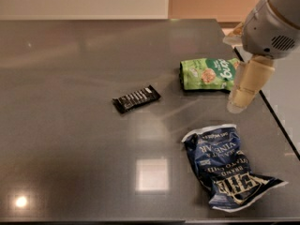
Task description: Pick rxbar chocolate
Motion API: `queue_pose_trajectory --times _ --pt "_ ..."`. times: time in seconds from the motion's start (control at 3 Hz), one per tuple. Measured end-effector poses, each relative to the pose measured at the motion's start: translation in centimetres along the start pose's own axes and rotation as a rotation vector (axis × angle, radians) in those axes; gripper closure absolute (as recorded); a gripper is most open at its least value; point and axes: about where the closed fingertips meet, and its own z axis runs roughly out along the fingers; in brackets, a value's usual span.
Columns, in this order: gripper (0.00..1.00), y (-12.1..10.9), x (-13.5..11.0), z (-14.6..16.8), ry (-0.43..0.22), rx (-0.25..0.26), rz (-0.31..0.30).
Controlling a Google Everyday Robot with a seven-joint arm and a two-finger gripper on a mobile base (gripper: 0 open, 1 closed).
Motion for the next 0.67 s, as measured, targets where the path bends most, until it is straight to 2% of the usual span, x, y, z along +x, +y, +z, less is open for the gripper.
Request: queue_pose_trajectory --times 0.33,0.67 --pt "0.00 -1.3 -3.0 2.2 -0.074 -0.028 -0.056" --pt "0.00 -2.4 -5.8 4.9 -0.110 -0.064 -0.102"
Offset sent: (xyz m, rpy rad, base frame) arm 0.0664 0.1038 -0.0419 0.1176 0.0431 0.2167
